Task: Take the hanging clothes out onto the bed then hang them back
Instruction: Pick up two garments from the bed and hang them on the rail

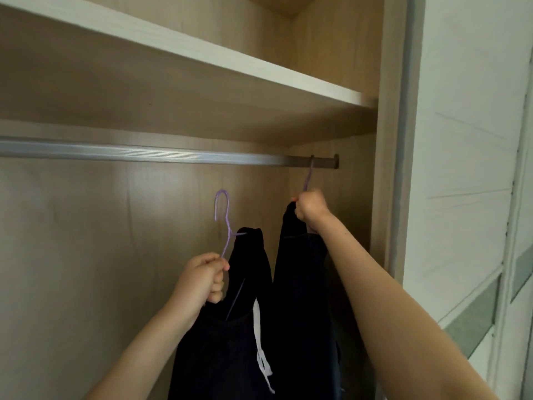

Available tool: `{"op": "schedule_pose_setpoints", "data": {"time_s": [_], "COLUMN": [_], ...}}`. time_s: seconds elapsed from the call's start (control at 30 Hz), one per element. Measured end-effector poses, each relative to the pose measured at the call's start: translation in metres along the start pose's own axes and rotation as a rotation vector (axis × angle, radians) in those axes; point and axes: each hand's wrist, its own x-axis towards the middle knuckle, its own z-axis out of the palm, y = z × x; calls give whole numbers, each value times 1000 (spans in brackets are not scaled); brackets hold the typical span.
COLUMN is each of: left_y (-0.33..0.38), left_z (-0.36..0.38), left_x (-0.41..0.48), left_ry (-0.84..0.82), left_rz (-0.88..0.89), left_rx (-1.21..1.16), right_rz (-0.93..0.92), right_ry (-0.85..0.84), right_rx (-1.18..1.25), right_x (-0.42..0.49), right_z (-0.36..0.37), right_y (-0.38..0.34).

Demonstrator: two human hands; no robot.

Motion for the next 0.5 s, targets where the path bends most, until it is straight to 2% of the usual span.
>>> {"op": "schedule_pose_setpoints", "data": {"time_s": [0.23, 0.5], "left_y": [-7, -16], "left_z": [-10, -7], "left_x": [43, 71], "left_ry": [-35, -61], "left_rz": [-21, -62], "left_rx": [39, 36], "right_rz": [-58, -85], "right_ry": [159, 134], "right_rx": [-43, -174], "right_x": [86, 138], "right_z": [9, 16], "right_y": [-16, -8]}}
